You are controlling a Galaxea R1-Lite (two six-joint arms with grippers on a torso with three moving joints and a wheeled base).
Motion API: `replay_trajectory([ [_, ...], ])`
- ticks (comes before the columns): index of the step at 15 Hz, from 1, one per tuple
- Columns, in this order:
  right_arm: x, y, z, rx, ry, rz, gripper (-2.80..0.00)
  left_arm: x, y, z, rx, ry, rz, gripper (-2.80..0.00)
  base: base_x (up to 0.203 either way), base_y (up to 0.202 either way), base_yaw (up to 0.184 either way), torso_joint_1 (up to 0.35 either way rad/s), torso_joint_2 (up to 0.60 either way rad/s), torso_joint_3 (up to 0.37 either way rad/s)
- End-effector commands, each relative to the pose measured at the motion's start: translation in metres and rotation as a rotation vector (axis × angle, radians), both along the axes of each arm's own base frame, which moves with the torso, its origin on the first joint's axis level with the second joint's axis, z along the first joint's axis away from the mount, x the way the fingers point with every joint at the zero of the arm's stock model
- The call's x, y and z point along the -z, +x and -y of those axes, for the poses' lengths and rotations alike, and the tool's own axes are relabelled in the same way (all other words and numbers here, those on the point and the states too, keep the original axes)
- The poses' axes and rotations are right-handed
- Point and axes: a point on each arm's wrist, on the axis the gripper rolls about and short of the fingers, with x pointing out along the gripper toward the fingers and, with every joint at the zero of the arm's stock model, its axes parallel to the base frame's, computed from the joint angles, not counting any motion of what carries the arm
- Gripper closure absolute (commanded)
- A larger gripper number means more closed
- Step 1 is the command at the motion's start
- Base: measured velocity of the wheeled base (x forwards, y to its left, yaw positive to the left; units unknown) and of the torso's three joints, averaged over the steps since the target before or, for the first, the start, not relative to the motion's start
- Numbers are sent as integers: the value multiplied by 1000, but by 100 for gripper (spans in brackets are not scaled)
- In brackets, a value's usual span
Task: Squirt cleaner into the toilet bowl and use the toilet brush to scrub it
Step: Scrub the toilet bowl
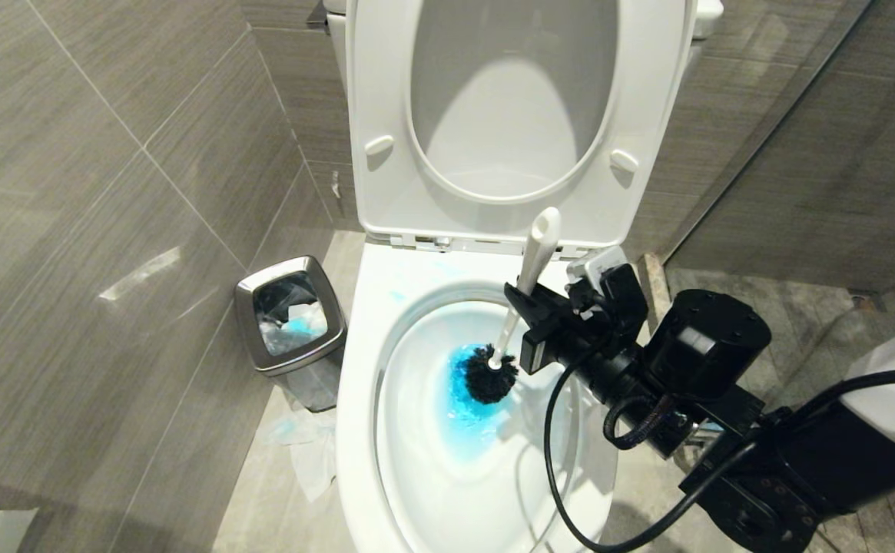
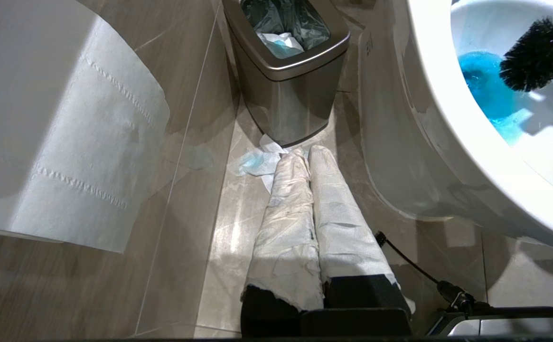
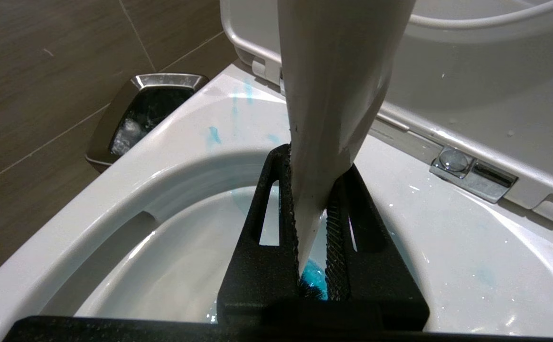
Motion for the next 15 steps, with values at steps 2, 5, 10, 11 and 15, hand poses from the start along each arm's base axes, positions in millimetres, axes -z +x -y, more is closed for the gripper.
replay_trajectory([
  [2,-3,-3,2,-2,4,8,0,0,0,0,0,0,0,0,0,0,0,0,0,0],
  [5,19,10,-8,-10,-24,-26,0,0,0,0,0,0,0,0,0,0,0,0,0,0],
  [10,61,53,-10,41,-62,-72,0,0,0,0,0,0,0,0,0,0,0,0,0,0],
  [11,66,59,-9,45,-66,-74,0,0,0,0,0,0,0,0,0,0,0,0,0,0],
  [15,78,76,-9,61,-69,-69,0,0,0,0,0,0,0,0,0,0,0,0,0,0],
])
